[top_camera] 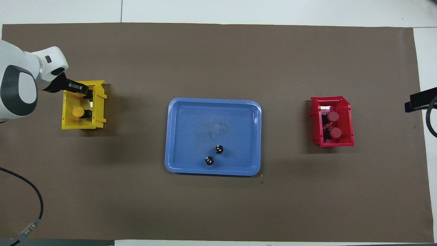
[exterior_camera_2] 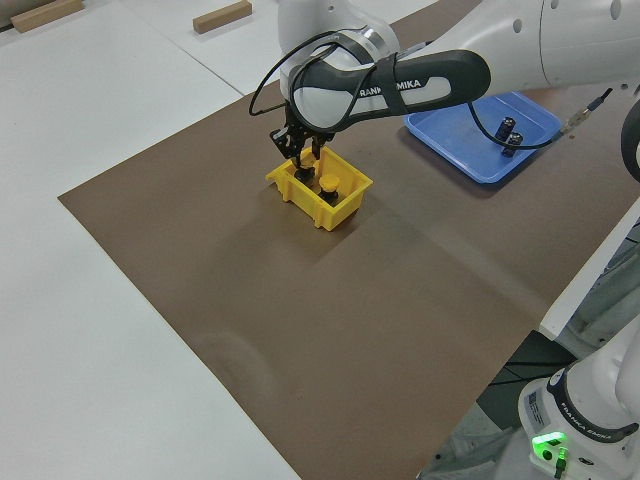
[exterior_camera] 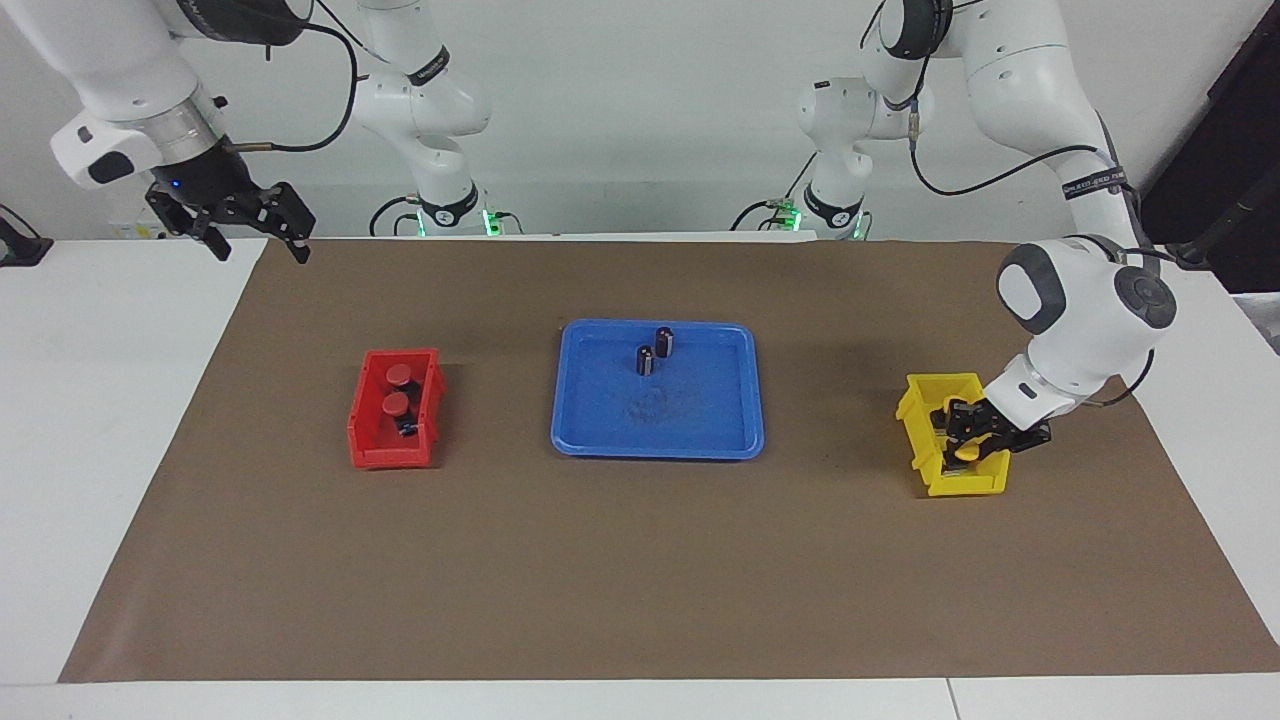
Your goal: Sort red and yellow buttons by color
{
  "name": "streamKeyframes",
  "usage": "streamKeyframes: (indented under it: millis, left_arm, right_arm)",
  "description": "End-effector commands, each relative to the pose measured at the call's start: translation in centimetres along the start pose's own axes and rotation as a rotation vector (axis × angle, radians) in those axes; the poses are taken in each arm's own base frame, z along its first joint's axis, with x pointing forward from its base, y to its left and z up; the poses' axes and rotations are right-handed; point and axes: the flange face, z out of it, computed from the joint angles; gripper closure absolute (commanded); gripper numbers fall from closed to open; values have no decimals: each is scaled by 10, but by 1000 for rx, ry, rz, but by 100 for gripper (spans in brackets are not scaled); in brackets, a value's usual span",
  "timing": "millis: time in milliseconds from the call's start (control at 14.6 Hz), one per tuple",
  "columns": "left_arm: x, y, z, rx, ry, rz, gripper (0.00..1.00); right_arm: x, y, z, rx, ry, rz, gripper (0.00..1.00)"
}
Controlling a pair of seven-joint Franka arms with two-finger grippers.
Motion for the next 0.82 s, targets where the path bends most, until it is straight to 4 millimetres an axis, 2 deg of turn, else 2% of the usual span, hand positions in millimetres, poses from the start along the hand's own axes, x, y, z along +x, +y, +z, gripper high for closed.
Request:
streamKeyframes:
  millis: [0, 412, 550, 618, 756]
  left_arm:
    - [-6, -2, -2, -24, 5, 5, 48]
    - [-7, -1, -6, -26, 6, 5, 44]
    - [-5, -2, -19, -30, 2, 4, 43]
    - [-3, -3, -30, -34, 0, 6, 39]
    - [0, -6, -59, -36, 5, 4, 23]
  right_arm:
    - [1, 3, -3, -8, -6, -19, 0]
    - [1, 2, -3, -8, -6, -21, 0]
    - [1, 1, -3, -6, -6, -24, 0]
    - [1, 2, -3, -8, -6, -23, 0]
    - [1, 2, -3, -8, -6, -23, 0]
